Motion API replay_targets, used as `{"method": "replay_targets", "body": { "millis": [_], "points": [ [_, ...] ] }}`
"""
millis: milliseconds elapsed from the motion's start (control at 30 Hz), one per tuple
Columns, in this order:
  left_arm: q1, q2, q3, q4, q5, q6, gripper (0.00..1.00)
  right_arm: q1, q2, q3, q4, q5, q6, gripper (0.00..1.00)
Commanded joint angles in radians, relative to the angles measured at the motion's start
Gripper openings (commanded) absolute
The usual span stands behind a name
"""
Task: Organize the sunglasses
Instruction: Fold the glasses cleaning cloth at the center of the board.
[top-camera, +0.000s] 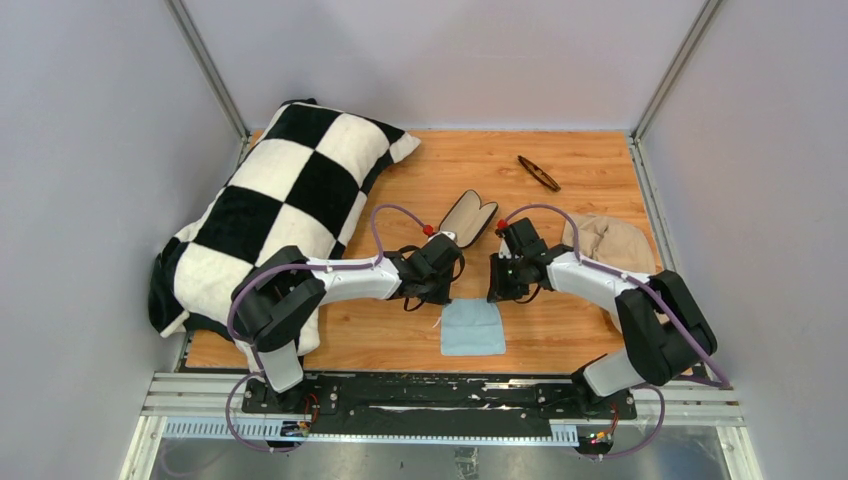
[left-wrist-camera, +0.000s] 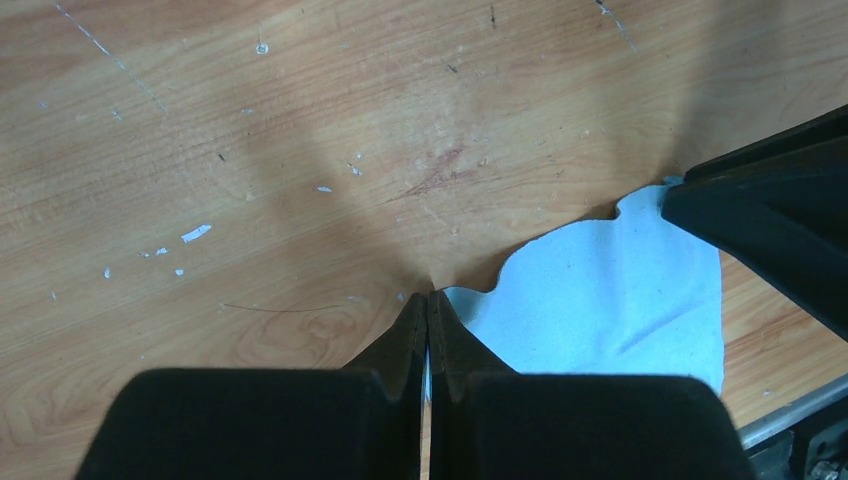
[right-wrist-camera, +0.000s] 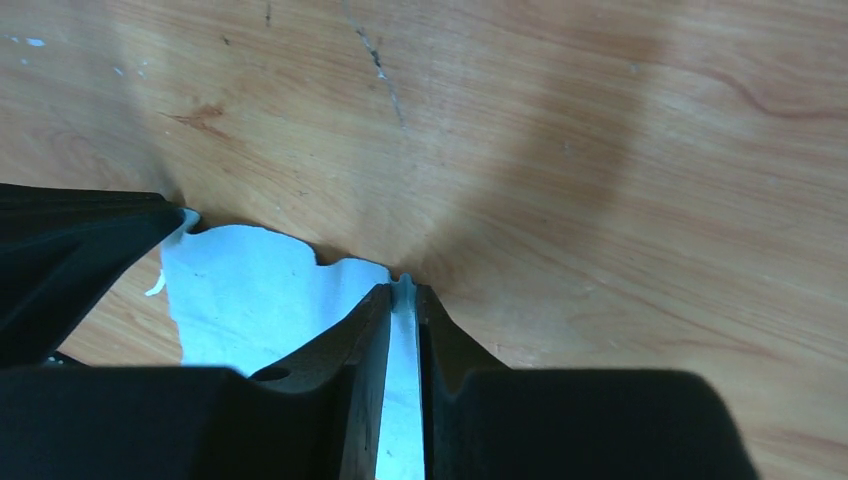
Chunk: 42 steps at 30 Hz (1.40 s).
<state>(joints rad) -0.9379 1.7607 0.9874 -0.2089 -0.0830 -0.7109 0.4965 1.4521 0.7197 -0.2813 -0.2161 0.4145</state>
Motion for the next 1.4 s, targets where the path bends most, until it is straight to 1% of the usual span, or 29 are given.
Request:
{"method": "replay_targets", "body": {
  "millis": [0, 100, 333, 433, 700, 733, 767, 833, 900, 933, 1067, 1167, 1300, 1367],
  "points": [
    [-0.007, 0.009, -0.028, -0.047, -0.040, 0.016, 0.00, -0.010, 0.033, -0.042, 0.011, -0.010, 0.023, 0.16],
    [-0.007, 0.001, -0.027, -0.048, -0.034, 0.022, 0.00, -0.010, 0.031, -0.026, 0.004, -0.005, 0.019, 0.00],
    [-0.007, -0.050, -0.012, -0.083, -0.085, 0.068, 0.00, -0.011, -0.018, -0.009, -0.031, 0.026, 0.025, 0.00],
    [-0.007, -0.072, -0.006, -0.084, -0.078, 0.078, 0.00, -0.010, -0.039, -0.011, -0.044, 0.037, 0.026, 0.00],
    [-0.007, -0.104, -0.022, -0.045, -0.054, 0.046, 0.00, -0.011, -0.052, -0.021, -0.050, 0.051, 0.035, 0.00],
    [-0.007, -0.104, -0.027, -0.044, -0.055, 0.029, 0.07, -0.011, -0.052, -0.022, -0.050, 0.052, 0.034, 0.00],
    [-0.015, -0.103, -0.024, -0.061, -0.088, 0.011, 0.17, -0.011, -0.052, -0.024, -0.050, 0.051, 0.032, 0.00],
    [-0.050, -0.090, 0.006, -0.109, -0.154, 0.012, 0.32, -0.010, -0.052, -0.027, -0.046, 0.051, 0.031, 0.00],
    [-0.068, -0.068, 0.033, -0.126, -0.165, 0.024, 0.43, -0.010, -0.052, -0.028, -0.044, 0.050, 0.029, 0.00],
    [-0.068, -0.056, 0.039, -0.123, -0.161, 0.021, 0.45, -0.010, -0.050, -0.028, -0.044, 0.049, 0.027, 0.00],
    [-0.068, -0.017, 0.054, -0.121, -0.186, 0.012, 0.46, -0.011, -0.044, -0.025, -0.044, 0.038, 0.020, 0.00],
    [-0.068, 0.002, 0.053, -0.118, -0.190, 0.009, 0.45, -0.011, -0.034, -0.022, -0.039, 0.020, 0.019, 0.00],
    [-0.068, 0.024, 0.040, -0.090, -0.203, 0.002, 0.37, -0.011, -0.028, -0.015, -0.039, 0.012, 0.014, 0.00],
    [-0.068, 0.027, 0.035, -0.066, -0.202, -0.001, 0.35, -0.010, -0.024, -0.015, -0.038, 0.009, 0.015, 0.00]
  ]
}}
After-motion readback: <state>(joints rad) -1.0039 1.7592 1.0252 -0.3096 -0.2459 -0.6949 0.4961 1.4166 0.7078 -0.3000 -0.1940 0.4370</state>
